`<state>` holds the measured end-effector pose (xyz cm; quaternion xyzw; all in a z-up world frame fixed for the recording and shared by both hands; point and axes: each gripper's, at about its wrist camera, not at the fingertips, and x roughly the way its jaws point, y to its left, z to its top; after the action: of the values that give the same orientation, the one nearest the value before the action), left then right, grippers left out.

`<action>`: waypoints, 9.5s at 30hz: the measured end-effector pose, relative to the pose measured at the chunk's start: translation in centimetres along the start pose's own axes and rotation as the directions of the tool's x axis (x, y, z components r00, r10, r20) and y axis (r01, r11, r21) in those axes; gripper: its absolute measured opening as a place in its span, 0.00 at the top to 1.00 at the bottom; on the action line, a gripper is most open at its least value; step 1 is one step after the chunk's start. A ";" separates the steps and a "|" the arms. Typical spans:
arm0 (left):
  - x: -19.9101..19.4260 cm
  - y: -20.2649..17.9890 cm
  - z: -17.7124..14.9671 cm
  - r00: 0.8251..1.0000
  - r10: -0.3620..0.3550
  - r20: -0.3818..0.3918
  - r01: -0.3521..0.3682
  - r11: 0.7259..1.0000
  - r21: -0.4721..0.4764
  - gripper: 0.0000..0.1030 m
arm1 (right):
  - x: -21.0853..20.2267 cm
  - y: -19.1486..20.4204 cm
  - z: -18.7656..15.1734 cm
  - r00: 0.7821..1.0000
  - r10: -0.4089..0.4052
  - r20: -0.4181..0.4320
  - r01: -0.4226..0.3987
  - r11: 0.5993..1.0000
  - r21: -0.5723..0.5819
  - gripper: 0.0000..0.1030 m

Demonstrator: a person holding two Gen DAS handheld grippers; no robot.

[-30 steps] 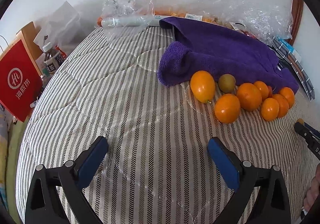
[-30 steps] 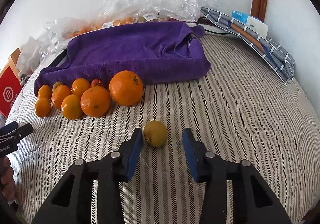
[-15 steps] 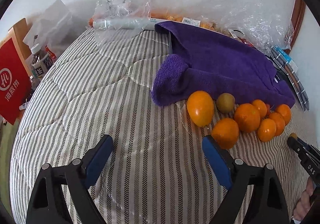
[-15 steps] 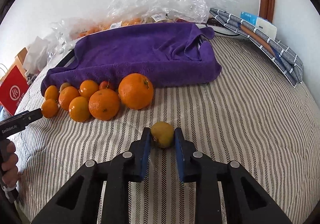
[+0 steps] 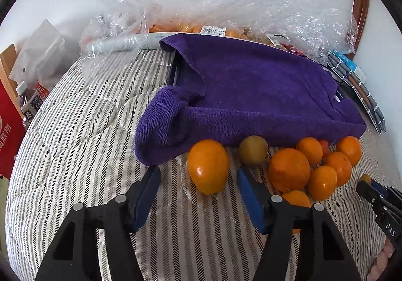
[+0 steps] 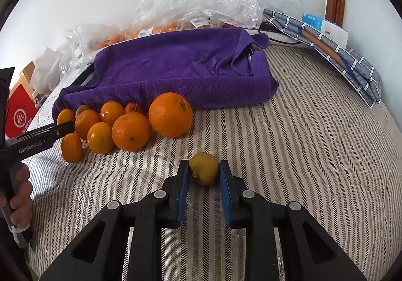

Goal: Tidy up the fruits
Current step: 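Close the left tool on an orange beside the purple towel, then carry the small fruit with the right tool while the left carries the orange over the towel, then open the right tool onto the towel while the left tool releases its orange there, then close the right tool on a large orange while the left grasps another orange, then carry the large orange with the right tool while the left carries its orange to the towel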

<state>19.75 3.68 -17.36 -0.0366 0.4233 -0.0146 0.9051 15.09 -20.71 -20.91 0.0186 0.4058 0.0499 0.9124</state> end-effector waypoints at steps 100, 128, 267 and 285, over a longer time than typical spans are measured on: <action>5.7 1.0 9.3 0.993 -0.057 0.099 0.070 0.988 -0.138 0.70 | 9.6 -0.3 14.2 0.991 0.106 0.087 -0.108 0.994 0.021 0.77; 6.0 -0.2 9.3 0.993 -0.020 0.115 0.028 0.997 -0.070 0.50 | 8.5 -0.8 14.0 0.991 0.070 0.111 -0.077 0.995 0.063 0.43; -4.4 2.0 -2.9 0.980 -0.093 0.176 0.136 0.960 -0.247 0.70 | -2.5 -3.9 0.1 0.983 0.071 0.171 -0.103 0.977 0.187 0.61; -6.1 3.0 -2.2 0.973 -0.021 0.229 0.077 0.967 -0.241 0.70 | -4.2 -4.8 1.5 0.983 0.050 0.176 -0.088 0.972 0.219 0.61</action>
<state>14.14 6.88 -14.34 -0.1615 0.3156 0.0202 0.9348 13.71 -25.91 -17.17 0.1408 0.3288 0.0334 0.9333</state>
